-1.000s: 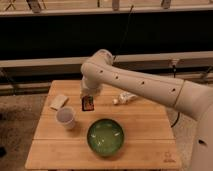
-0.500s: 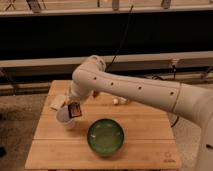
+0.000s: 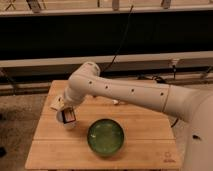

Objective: Place the eraser in the ceramic cup

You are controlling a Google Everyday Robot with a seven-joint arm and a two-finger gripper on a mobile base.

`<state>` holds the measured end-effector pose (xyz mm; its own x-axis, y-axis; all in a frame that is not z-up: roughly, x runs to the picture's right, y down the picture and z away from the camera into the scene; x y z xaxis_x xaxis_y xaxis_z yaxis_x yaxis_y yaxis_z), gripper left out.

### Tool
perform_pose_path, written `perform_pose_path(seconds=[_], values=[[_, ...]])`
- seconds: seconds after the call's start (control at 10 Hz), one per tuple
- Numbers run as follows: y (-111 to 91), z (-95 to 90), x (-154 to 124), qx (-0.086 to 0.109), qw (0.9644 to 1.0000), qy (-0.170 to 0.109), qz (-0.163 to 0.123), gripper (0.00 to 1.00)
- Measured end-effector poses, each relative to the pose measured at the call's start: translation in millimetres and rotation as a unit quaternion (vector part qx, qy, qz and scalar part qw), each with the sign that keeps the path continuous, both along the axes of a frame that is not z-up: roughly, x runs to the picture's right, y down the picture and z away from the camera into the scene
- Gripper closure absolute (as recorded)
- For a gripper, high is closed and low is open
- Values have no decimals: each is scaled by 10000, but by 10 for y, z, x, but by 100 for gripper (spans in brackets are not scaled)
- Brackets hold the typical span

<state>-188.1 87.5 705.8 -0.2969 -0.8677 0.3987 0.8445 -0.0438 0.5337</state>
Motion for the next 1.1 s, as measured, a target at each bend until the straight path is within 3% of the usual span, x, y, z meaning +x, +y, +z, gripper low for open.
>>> perform_pose_path(seconds=[0.3,0.5,1.1], values=[[-3,104,-103,27,9997,94,-212,33],[-15,155,-121,47,9995,162,-281,21],[-49,210,-97,109,9990,222,-365,20]])
